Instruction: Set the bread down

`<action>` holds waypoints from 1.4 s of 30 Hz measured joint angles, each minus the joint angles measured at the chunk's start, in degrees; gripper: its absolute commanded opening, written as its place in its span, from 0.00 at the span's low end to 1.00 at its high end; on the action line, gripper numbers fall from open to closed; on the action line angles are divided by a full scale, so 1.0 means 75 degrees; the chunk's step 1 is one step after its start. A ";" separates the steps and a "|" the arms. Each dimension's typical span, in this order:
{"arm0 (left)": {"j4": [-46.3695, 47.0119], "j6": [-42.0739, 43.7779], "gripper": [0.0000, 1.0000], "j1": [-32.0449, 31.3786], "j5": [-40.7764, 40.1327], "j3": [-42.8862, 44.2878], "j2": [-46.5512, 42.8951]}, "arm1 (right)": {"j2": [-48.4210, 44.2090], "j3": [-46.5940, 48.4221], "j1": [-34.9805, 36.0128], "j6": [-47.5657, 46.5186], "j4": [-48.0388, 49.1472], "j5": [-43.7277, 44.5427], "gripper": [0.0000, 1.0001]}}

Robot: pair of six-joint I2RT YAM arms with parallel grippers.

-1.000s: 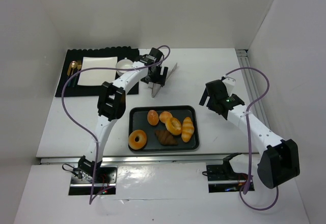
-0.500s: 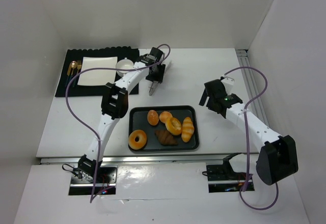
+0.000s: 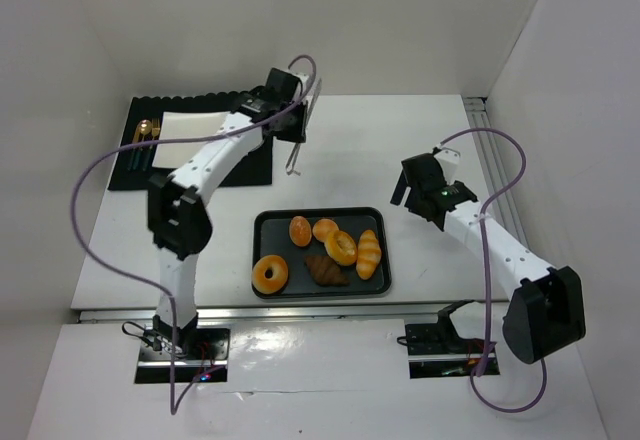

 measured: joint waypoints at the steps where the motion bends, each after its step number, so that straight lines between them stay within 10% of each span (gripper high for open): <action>1: 0.0082 0.0009 0.16 -0.0055 0.0058 -0.0408 -0.0667 | -0.0023 0.0000 0.0000 0.0000 0.0003 -0.0017 0.99; 15: -0.1090 -0.0898 0.29 -0.1801 0.1457 -0.4712 -0.6105 | -0.0367 0.0000 0.0029 0.0000 0.0032 -0.0271 0.99; 28: -0.1839 -0.1661 0.52 -0.1964 0.1778 -0.5138 -0.6825 | -0.0752 0.0000 0.0029 0.0000 0.0058 -0.0373 0.99; 42: -0.1900 -0.2294 0.55 -0.2127 0.1757 -0.5662 -0.6846 | -0.0749 -0.0003 0.0029 0.0000 0.0058 -0.0388 0.99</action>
